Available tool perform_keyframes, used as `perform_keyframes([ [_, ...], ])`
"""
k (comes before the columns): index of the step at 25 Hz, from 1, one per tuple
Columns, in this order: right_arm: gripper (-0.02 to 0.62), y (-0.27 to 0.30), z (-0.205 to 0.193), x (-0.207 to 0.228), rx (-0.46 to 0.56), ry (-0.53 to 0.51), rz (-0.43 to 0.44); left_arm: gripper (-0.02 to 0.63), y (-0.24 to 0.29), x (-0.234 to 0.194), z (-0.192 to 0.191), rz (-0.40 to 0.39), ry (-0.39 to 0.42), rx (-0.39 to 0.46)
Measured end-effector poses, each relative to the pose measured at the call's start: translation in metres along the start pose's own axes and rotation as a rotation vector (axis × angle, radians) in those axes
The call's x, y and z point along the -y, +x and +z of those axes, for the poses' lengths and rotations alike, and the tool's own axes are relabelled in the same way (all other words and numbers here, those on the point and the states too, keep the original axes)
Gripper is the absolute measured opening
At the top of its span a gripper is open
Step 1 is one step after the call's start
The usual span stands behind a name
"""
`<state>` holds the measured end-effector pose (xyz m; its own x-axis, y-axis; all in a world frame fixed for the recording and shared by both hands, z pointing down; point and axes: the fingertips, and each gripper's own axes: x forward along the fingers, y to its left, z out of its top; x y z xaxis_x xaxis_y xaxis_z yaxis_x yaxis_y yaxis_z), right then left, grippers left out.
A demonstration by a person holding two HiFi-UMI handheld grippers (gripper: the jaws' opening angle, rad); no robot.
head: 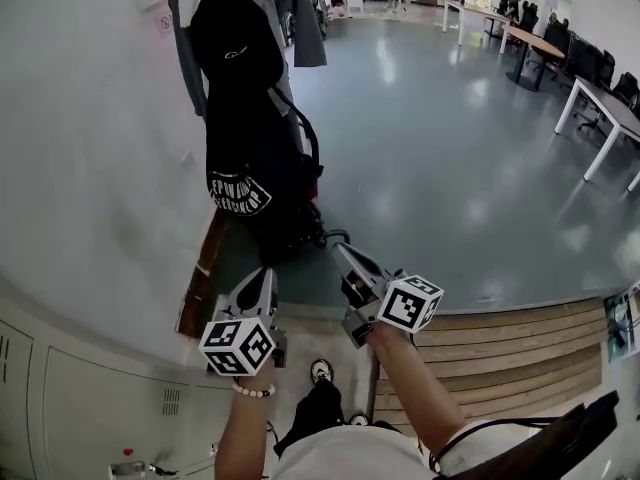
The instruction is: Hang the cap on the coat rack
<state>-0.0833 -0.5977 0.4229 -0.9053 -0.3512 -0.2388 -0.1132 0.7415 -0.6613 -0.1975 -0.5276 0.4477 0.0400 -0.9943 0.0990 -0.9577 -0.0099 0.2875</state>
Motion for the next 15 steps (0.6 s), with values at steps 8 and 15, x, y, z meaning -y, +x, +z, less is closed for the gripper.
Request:
perform_keyframes([
  [8, 0.003, -0.085, -0.025, -0.038, 0.000, -0.008, -0.025, 0.005, -0.065, 0.045, -0.044, 0.039, 0.036, -0.083],
  [15, 0.003, -0.110, -0.058, -0.064, -0.079, -0.092, -0.109, 0.004, -0.088, 0.054, -0.054, -0.017, 0.023, -0.124],
])
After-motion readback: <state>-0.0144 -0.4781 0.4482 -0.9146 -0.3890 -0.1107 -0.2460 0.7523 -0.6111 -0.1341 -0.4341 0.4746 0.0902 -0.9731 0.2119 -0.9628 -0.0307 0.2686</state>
